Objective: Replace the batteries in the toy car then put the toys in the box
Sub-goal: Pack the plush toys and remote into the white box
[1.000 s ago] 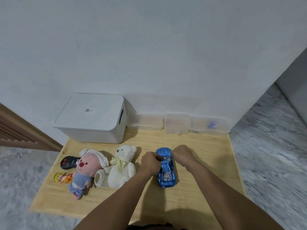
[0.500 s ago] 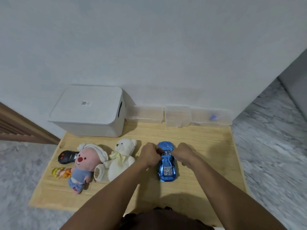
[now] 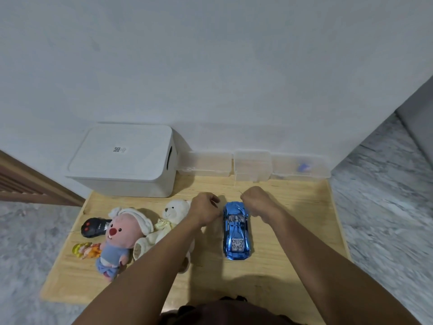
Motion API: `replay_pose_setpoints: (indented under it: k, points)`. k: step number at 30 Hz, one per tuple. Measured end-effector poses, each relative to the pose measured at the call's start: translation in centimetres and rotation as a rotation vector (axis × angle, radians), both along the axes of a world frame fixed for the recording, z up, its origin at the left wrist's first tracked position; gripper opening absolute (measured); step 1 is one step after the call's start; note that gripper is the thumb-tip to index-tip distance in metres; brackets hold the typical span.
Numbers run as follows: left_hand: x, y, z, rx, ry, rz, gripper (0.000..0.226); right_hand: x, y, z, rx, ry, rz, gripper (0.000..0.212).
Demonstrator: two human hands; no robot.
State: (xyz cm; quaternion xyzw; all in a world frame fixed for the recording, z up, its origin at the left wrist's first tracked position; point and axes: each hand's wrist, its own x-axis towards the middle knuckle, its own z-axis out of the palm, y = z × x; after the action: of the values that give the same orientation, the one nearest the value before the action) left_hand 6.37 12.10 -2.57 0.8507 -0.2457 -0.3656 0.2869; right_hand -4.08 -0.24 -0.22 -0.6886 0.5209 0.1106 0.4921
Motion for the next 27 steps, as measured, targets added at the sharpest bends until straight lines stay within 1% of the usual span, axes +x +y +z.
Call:
replay_pose_setpoints:
  k: [2, 3, 5, 6, 7, 9, 10, 12, 15, 17, 18, 21, 25, 27]
  points:
    - [1.4, -0.5, 0.5, -0.082, 0.146, 0.179, 0.047, 1.4, -0.7, 0.0, 0.052, -0.096, -0.043, 0.029]
    - [2.2, -0.8, 0.9, -0.139, 0.256, 0.291, 0.043, 2.1, -0.9, 0.2, 0.087, -0.14, -0.077, 0.033]
    - [3.8, -1.5, 1.5, -0.236, 0.461, 0.487, 0.017, 3.5, -1.1, 0.3, 0.137, -0.205, -0.131, 0.031]
    - [4.6, -1.8, 1.9, -0.273, 0.541, 0.561, 0.008, 4.2, -1.1, 0.4, 0.15, -0.21, -0.145, 0.026]
    - [5.4, -2.2, 2.1, -0.306, 0.617, 0.621, 0.01, 4.9, -1.1, 0.4, 0.153, -0.207, -0.151, 0.021]
    - [6.5, -2.7, 2.5, -0.383, 0.749, 0.714, 0.012, 6.1, -1.0, 0.3, 0.151, -0.187, -0.143, 0.017]
    - [6.9, -2.8, 2.7, -0.417, 0.803, 0.751, 0.011, 6.5, -0.9, 0.1, 0.139, -0.17, -0.107, 0.018]
    - [7.3, -3.1, 3.0, -0.481, 0.894, 0.814, 0.013, 7.1, -0.8, -0.5, 0.065, -0.116, 0.013, 0.029]
    - [7.7, -3.2, 3.4, -0.535, 0.954, 0.887, 0.026, 7.5, -0.8, -0.8, -0.032, -0.064, 0.151, 0.044]
    - [8.0, -3.4, 3.7, -0.562, 0.964, 0.926, 0.035, 7.7, -1.0, -1.0, -0.055, -0.053, 0.176, 0.055]
    - [8.2, -3.5, 3.9, -0.572, 0.975, 0.941, 0.042, 7.7, -1.1, -1.1, -0.062, -0.048, 0.187, 0.058]
    - [8.5, -3.8, 4.7, -0.581, 0.998, 0.951, 0.06, 8.0, -1.3, -1.5, -0.072, -0.031, 0.217, 0.059]
    - [8.9, -4.1, 5.7, -0.595, 1.009, 0.935, 0.073, 8.2, -1.4, -2.1, -0.081, -0.048, 0.172, 0.058]
    - [9.1, -4.2, 6.2, -0.609, 1.023, 0.93, 0.077, 8.4, -1.5, -2.5, -0.103, -0.08, 0.126, 0.053]
